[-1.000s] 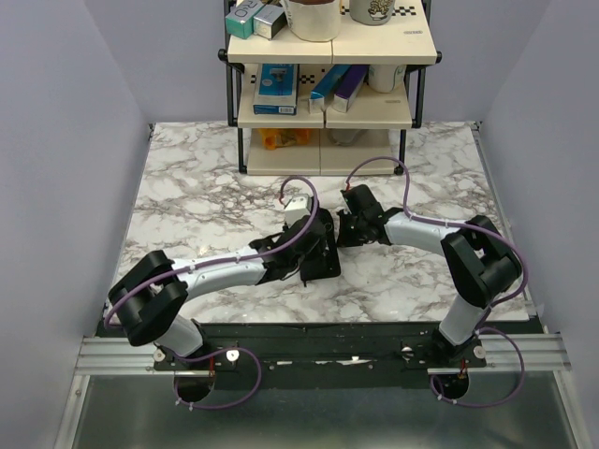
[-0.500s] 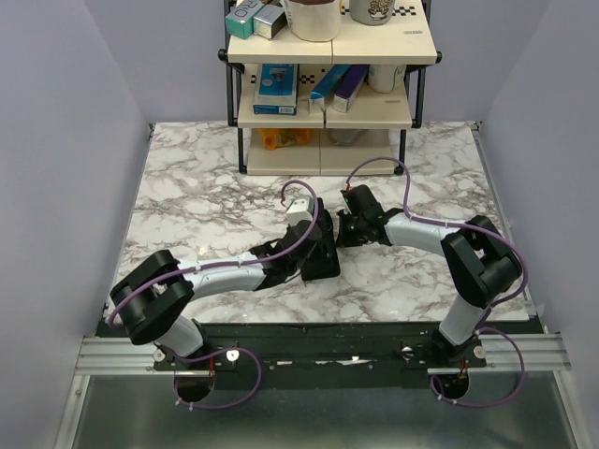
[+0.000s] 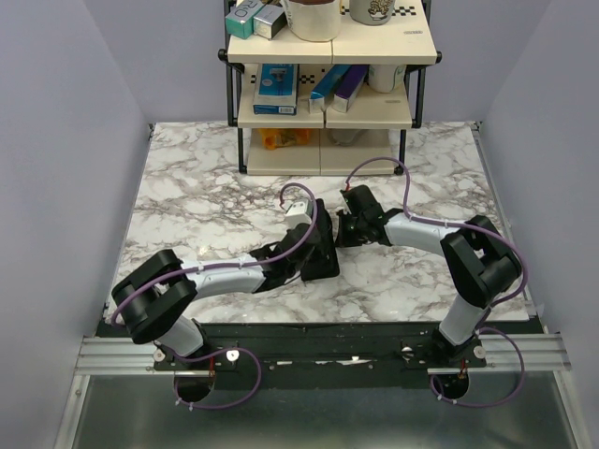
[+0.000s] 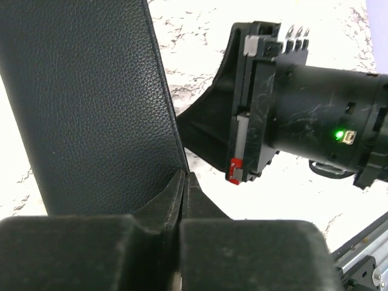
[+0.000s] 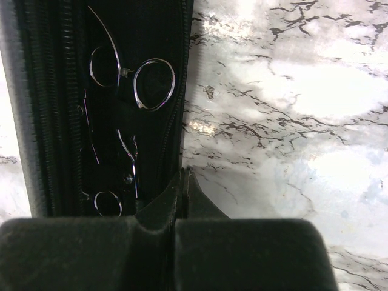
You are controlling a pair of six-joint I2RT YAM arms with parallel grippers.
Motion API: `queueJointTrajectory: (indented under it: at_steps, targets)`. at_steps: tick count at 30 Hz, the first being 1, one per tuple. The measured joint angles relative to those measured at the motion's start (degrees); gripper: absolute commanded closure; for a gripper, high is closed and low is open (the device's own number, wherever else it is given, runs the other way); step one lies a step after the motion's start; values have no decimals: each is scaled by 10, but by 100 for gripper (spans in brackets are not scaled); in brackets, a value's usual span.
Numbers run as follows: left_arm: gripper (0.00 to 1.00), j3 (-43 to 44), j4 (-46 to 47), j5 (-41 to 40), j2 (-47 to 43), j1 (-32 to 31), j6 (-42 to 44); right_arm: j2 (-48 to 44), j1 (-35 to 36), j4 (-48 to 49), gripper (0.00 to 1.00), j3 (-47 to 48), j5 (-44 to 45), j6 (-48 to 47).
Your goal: Sort the hair-cutting tools
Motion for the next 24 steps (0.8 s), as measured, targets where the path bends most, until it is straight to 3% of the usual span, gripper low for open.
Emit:
queueJointTrajectory:
  at_steps: [11, 21, 24]
  targets:
    - [100, -26, 23, -4, 12, 0, -14, 5, 0, 10, 99, 0, -11, -1]
    - [100, -14, 35, -7, 82, 0, -27, -2, 3, 1, 99, 0, -2, -5]
    - [100, -7, 43, -7, 92, 0, -28, -17, 9, -35, 94, -1, 21, -14]
